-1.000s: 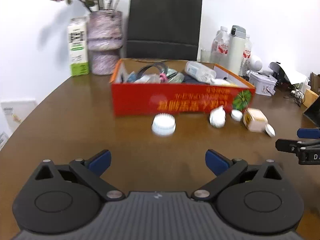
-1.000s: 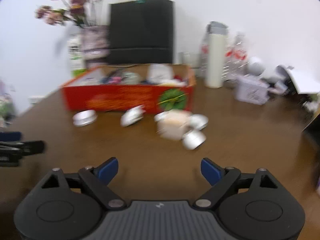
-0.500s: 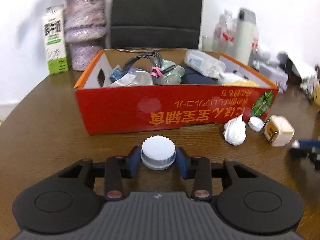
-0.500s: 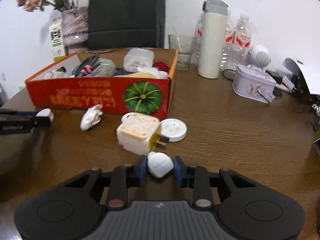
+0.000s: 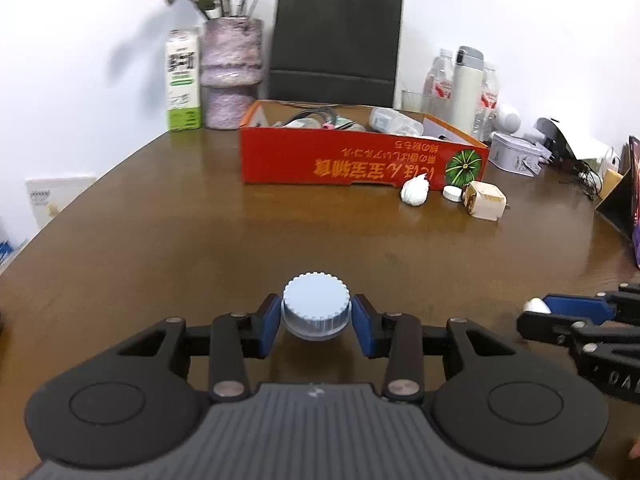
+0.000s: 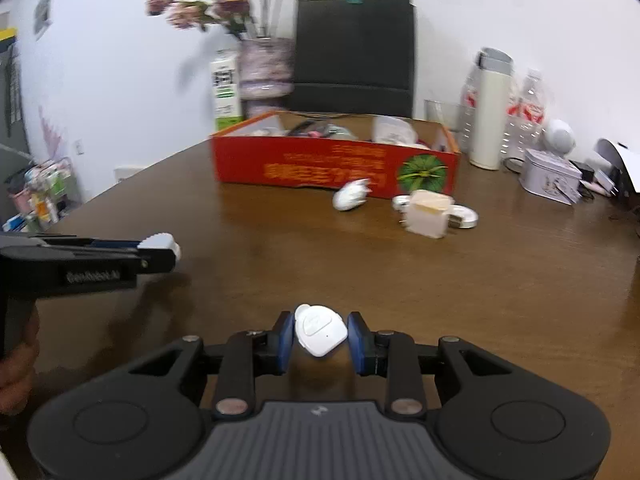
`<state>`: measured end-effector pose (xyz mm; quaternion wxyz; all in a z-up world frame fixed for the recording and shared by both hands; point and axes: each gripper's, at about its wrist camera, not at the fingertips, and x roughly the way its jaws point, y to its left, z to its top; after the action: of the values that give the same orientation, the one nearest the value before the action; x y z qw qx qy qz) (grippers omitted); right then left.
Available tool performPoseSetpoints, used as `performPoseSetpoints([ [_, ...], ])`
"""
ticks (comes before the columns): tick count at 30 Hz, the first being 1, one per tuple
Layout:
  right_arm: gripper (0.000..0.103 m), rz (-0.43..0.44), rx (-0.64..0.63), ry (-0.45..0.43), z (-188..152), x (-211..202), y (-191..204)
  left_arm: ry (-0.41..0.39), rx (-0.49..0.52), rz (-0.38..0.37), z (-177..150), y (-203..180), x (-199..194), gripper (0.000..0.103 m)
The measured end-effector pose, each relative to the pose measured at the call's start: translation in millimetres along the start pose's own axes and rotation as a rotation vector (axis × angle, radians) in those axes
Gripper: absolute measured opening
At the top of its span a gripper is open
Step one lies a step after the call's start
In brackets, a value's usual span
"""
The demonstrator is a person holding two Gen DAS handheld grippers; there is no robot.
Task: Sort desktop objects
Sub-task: 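Grasp the white round cap with the left tool while the right tool grasps the small white object, then carry white cap and small white object into the red box and open both tools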
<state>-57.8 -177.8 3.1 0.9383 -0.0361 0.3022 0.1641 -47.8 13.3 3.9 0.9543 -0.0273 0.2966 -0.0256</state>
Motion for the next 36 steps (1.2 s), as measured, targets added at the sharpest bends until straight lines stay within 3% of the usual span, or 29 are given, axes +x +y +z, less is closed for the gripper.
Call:
performPoseSetpoints([
  [11, 0.028, -0.011, -0.041, 0.010, -16.7, -19.1, 39.3, 0.004, -0.020, -0.011, -23.4, 10.1, -28.3, 0.040],
  [24, 0.028, -0.021, -0.056, -0.042, -11.6, -33.7, 37.7, -0.019, -0.031, -0.026, -21.6, 13.3, -35.4, 0.040],
  [30, 0.028, 0.051, 0.009, -0.093, 50.4, -26.8, -4.4, -0.107, -0.012, -0.109, 38.3, 15.5, -16.7, 0.039],
  [36, 0.028, 0.027, -0.028, -0.113, 151.0, 17.5, -47.0, -0.087, -0.015, -0.216, 137.3, 17.6, 50.3, 0.039],
])
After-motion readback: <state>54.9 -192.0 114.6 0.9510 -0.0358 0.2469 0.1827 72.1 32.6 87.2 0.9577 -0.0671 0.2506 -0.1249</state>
